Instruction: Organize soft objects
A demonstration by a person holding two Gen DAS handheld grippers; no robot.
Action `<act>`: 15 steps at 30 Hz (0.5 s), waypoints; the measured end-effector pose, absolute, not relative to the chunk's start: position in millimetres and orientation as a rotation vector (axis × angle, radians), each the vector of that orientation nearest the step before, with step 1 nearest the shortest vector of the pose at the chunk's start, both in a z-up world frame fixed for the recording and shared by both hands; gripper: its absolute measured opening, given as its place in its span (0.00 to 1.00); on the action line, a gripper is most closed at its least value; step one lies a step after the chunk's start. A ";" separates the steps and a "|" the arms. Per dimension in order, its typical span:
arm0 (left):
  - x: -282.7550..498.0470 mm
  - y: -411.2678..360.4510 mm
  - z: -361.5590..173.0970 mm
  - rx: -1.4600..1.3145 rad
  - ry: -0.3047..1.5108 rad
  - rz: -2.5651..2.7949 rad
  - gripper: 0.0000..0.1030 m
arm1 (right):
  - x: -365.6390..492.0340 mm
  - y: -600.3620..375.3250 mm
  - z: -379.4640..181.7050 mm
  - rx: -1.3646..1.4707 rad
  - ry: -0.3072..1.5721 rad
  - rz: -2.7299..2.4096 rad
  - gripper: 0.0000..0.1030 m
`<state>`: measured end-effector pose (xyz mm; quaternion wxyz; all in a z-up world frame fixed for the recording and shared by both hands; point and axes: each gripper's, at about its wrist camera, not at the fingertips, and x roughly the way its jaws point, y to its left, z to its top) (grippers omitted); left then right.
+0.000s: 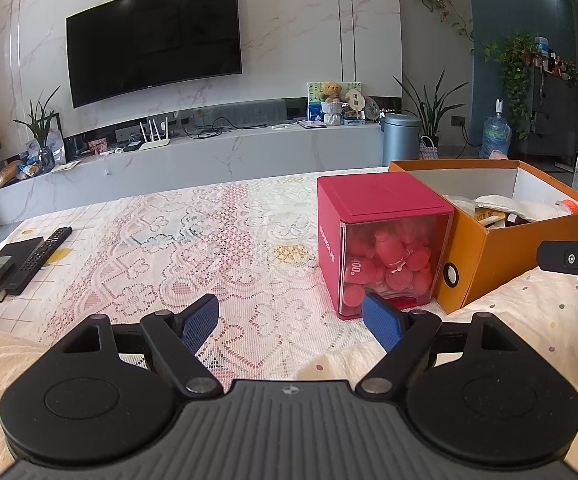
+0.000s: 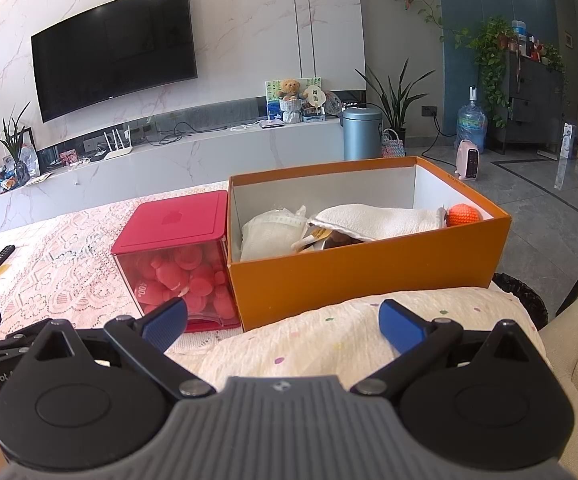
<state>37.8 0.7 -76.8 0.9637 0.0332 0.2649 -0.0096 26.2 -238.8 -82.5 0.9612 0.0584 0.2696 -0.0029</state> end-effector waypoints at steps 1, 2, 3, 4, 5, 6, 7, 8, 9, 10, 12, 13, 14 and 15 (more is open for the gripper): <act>37.7 0.8 -76.4 0.067 0.536 -0.020 0.93 | 26.3 -238.8 -82.5 0.119 0.546 -0.006 0.97; 37.7 0.7 -76.6 0.067 0.535 -0.019 0.93 | 26.4 -238.9 -82.6 0.119 0.547 -0.006 0.97; 37.8 0.7 -76.5 0.066 0.535 -0.019 0.93 | 26.3 -238.9 -82.6 0.119 0.547 -0.006 0.97; 37.8 0.8 -76.4 0.066 0.536 -0.019 0.93 | 26.2 -238.6 -82.3 0.119 0.547 -0.006 0.97; 37.8 0.7 -76.7 0.066 0.536 -0.019 0.93 | 26.2 -238.7 -82.3 0.119 0.547 -0.006 0.97; 37.9 0.9 -76.3 0.065 0.536 -0.018 0.93 | 26.1 -238.7 -82.3 0.118 0.546 -0.006 0.97; 38.0 0.9 -76.0 0.065 0.536 -0.019 0.93 | 26.1 -238.7 -82.3 0.118 0.546 -0.006 0.97; 38.0 0.8 -76.0 0.065 0.536 -0.019 0.93 | 26.1 -238.7 -82.3 0.118 0.546 -0.006 0.97; 37.8 0.8 -76.4 0.066 0.536 -0.019 0.93 | 26.2 -238.7 -82.3 0.119 0.546 -0.006 0.97; 37.8 0.8 -76.4 0.066 0.536 -0.019 0.93 | 26.2 -238.6 -82.3 0.119 0.546 -0.006 0.97; 37.8 0.8 -76.5 0.065 0.536 -0.019 0.93 | 26.3 -238.6 -82.4 0.119 0.547 -0.006 0.97; 37.7 0.8 -76.5 0.065 0.536 -0.018 0.93 | 26.3 -238.6 -82.4 0.119 0.547 -0.006 0.97; 37.8 0.9 -76.4 0.064 0.536 -0.018 0.93 | 26.2 -238.6 -82.4 0.119 0.547 -0.006 0.97; 37.9 1.0 -76.3 0.064 0.537 -0.018 0.93 | 26.2 -238.6 -82.4 0.118 0.547 -0.006 0.97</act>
